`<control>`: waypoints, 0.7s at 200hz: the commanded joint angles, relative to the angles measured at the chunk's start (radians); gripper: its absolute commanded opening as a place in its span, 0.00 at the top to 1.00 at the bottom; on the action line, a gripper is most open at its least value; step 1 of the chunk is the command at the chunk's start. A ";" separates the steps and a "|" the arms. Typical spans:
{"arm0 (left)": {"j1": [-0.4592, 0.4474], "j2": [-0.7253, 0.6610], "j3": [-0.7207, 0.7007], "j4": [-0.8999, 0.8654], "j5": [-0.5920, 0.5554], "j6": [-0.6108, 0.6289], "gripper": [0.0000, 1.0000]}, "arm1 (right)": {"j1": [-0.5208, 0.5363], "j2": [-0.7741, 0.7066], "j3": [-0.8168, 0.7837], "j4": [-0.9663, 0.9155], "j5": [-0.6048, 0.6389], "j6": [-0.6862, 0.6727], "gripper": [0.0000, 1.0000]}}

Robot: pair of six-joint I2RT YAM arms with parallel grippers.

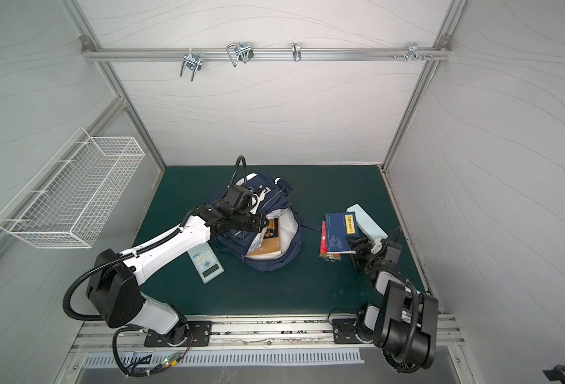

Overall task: Pack books, pencil case, and school supplies into a backpack
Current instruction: Pick up the book from the middle-right of the table.

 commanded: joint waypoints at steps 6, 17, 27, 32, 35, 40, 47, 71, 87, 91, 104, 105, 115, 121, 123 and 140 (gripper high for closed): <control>-0.012 -0.046 0.016 0.088 0.056 -0.006 1.00 | -0.015 0.124 -0.031 0.047 0.046 0.013 0.25; -0.012 -0.046 0.016 0.089 0.057 -0.006 1.00 | -0.023 0.152 -0.033 0.080 0.034 0.014 0.31; -0.012 -0.046 0.016 0.090 0.056 -0.006 1.00 | -0.028 0.162 -0.034 0.096 0.026 0.012 0.39; -0.012 -0.045 0.016 0.090 0.055 -0.006 1.00 | -0.032 0.163 -0.033 0.096 0.025 0.010 0.44; -0.011 -0.046 0.016 0.088 0.055 -0.006 1.00 | -0.033 0.162 -0.032 0.095 0.024 0.009 0.47; -0.011 -0.044 0.017 0.087 0.055 -0.006 1.00 | -0.035 0.157 -0.031 0.092 0.022 0.005 0.51; -0.012 -0.043 0.016 0.088 0.056 -0.006 1.00 | -0.036 0.149 -0.028 0.085 0.022 0.001 0.57; -0.012 -0.041 0.018 0.088 0.058 -0.006 1.00 | -0.037 0.087 -0.008 0.001 0.031 -0.035 0.72; -0.012 -0.041 0.018 0.089 0.056 -0.005 1.00 | -0.037 0.030 0.010 -0.069 0.034 -0.060 0.80; -0.011 -0.042 0.018 0.089 0.056 -0.005 1.00 | -0.036 0.017 0.014 -0.085 0.032 -0.064 0.82; -0.011 -0.044 0.018 0.089 0.055 -0.005 1.00 | -0.036 -0.041 0.028 -0.142 0.026 -0.079 0.89; -0.011 -0.044 0.018 0.088 0.055 -0.005 1.00 | -0.036 -0.045 0.029 -0.146 0.026 -0.080 0.90; -0.011 -0.044 0.018 0.088 0.054 -0.005 1.00 | -0.036 -0.095 0.040 -0.194 0.021 -0.089 0.95; -0.011 -0.046 0.018 0.089 0.054 -0.005 1.00 | -0.037 -0.127 0.047 -0.223 0.018 -0.095 0.97; -0.010 -0.047 0.018 0.089 0.054 -0.005 1.00 | -0.037 -0.137 0.050 -0.231 0.018 -0.097 0.97; -0.012 -0.050 0.018 0.088 0.050 -0.004 1.00 | -0.034 -0.230 0.076 -0.320 0.007 -0.116 1.00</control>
